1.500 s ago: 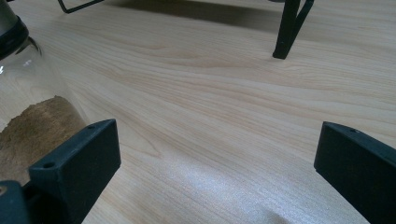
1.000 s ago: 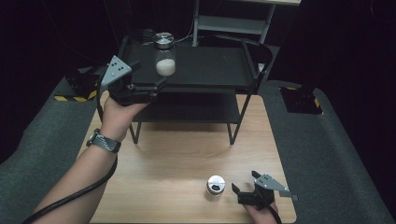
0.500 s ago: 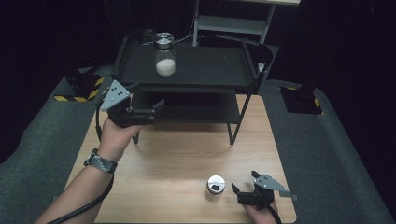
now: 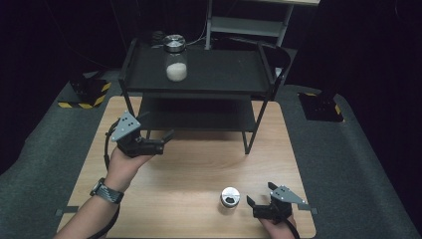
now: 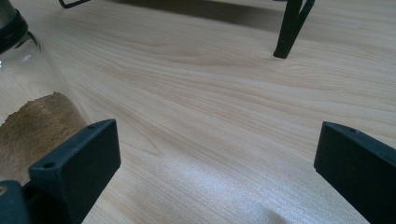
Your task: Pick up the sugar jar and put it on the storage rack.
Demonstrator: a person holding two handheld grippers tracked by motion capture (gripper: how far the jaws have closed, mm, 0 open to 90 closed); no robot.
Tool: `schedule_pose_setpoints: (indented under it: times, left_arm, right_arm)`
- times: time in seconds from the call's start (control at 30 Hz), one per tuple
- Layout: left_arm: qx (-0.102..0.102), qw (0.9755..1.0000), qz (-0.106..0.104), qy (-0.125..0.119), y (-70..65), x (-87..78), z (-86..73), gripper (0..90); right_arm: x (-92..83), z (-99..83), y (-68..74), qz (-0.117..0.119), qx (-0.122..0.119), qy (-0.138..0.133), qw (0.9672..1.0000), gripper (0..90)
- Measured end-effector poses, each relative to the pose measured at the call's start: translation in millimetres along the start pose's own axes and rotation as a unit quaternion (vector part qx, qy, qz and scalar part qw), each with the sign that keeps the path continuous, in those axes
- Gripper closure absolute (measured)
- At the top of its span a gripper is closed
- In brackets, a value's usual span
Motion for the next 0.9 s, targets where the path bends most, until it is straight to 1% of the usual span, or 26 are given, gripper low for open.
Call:
schedule_pose_setpoints:
  times: [0.23,0.43,0.53,0.63,0.67,0.7,0.77,0.8,0.83,0.9]
  left_arm:
    - [-0.002,0.9999,0.001,0.013,-0.4,-4.7,-23.6,0.3]
    - [-0.008,0.9996,0.001,0.028,-0.4,-8.4,-43.7,0.3]
    - [-0.015,0.9993,0.0,0.036,-0.4,-10.1,-55.9,0.3]
    - [-0.013,0.9987,0.001,0.049,-1.4,-11.2,-68.7,0.3]
    - [-0.013,0.9987,0.001,0.049,-1.4,-11.2,-68.7,0.3]
    - [-0.016,0.9983,0.004,0.055,-2.0,-11.9,-76.7,0.3]
    - [-0.025,0.9977,0.003,0.063,-2.2,-12.6,-86.3,0.3]
    - [-0.027,0.9974,0.004,0.067,-2.7,-12.8,-89.5,0.3]
    - [-0.024,0.997,0.005,0.073,-3.3,-13.4,-94.3,0.3]
    - [-0.027,0.9965,0.005,0.079,-3.9,-14.1,-101.2,0.4]
  right_arm:
    - [0.1,0.3,0.2,0.0,0.0,0.001,1.0,0.0]
    - [0.2,0.7,0.4,0.0,0.0,0.002,1.0,0.0]
    - [0.0,0.6,0.9,-0.001,-0.002,0.002,1.0,0.0]
    - [0.3,0.9,0.8,0.0,-0.003,0.003,1.0,0.0]
    - [0.4,1.0,0.7,0.0,-0.002,0.003,1.0,0.0]
    - [0.4,1.1,0.7,0.0,-0.002,0.003,1.0,0.0]
    - [0.4,1.2,0.8,0.0,-0.002,0.004,1.0,0.0]
    - [0.5,1.3,0.8,0.0,-0.002,0.004,1.0,0.0]
    - [0.6,1.4,0.8,0.0,-0.002,0.004,1.0,0.0]
    - [0.7,1.3,0.7,0.001,-0.003,0.003,1.0,0.0]
Point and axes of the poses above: each handheld gripper's, and its own axes: x roughly forward along the jaws, z roughly out of its top, y roughly to its left, the point moved 2 cm from there along x, roughly forward along the jaws, and after that the axes turned 8 degrees about -x, right-handed, at the moved point
